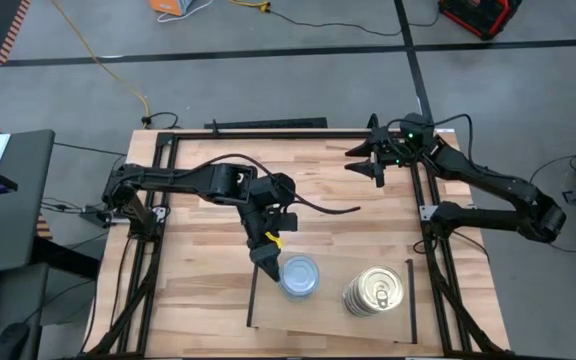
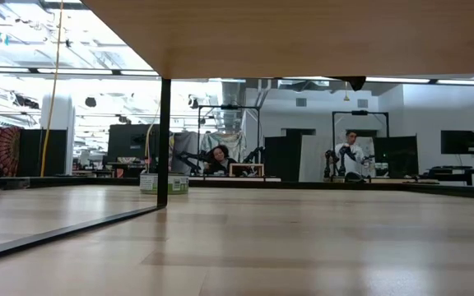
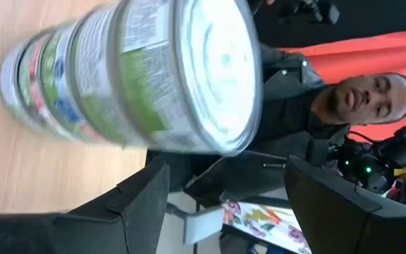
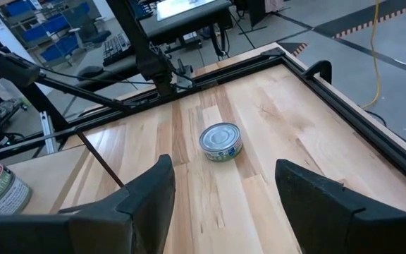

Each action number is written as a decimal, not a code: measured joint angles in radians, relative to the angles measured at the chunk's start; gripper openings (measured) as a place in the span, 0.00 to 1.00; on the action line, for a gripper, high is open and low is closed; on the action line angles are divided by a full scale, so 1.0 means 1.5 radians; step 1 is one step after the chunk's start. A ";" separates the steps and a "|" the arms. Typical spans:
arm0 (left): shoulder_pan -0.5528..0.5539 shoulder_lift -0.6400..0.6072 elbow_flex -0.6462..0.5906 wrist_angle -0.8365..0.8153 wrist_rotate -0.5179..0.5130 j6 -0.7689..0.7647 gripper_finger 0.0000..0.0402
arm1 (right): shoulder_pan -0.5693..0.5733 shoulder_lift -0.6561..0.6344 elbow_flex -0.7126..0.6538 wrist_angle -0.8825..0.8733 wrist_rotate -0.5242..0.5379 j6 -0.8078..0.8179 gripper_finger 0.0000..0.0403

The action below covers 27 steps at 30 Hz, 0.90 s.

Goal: Stack canned seafood by type on shelf
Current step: Stack the green tuna can on the top of the green tuna cans on the shelf

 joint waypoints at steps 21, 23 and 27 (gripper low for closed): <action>0.043 -0.119 0.000 -0.163 -0.268 0.226 0.67 | 0.000 0.000 0.000 0.000 0.000 0.003 0.67; 0.043 -0.134 0.000 -0.218 -0.375 0.277 0.67 | 0.000 0.000 0.000 0.000 0.000 0.002 0.67; 0.042 -0.150 0.000 -0.328 -0.558 0.329 0.67 | 0.000 0.000 0.000 0.000 0.000 0.000 0.67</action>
